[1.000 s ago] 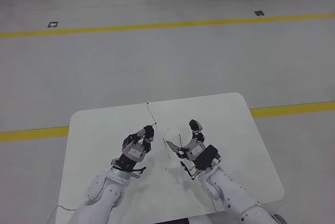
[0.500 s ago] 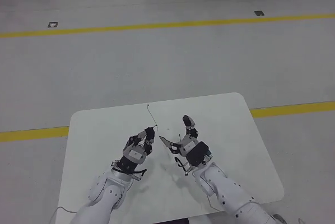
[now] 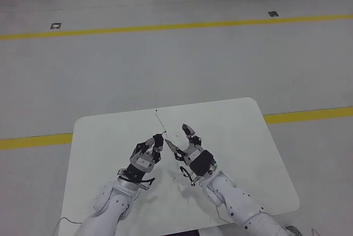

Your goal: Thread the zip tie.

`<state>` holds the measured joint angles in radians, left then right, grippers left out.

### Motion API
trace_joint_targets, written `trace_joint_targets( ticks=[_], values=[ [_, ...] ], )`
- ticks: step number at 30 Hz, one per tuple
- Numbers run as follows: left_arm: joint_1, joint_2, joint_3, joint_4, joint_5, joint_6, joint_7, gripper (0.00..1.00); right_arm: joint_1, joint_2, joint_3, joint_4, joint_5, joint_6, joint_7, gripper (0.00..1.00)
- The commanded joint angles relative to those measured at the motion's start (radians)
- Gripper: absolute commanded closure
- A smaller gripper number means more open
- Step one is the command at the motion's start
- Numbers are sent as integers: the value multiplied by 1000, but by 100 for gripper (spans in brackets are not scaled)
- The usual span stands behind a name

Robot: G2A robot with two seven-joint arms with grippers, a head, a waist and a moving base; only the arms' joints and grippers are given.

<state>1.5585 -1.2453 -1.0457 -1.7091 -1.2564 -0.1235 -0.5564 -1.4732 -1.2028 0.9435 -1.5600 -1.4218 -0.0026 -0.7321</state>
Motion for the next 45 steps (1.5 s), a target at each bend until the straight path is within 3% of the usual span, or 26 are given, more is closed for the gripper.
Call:
trace_joint_targets(
  ticks=[1,37,45],
  values=[
    [1,0,1,-1,3,0,1,100,0,-2,-2,-1,-1,0,1,50],
    [30,-1,-10,-15,31,19,8,100,-16,-38,-6,-18,-28,2,17,67],
    [36,-1,-11,-21,36,19,7,100,-21,-43,-4,-16,-37,-7,19,77]
  ],
)
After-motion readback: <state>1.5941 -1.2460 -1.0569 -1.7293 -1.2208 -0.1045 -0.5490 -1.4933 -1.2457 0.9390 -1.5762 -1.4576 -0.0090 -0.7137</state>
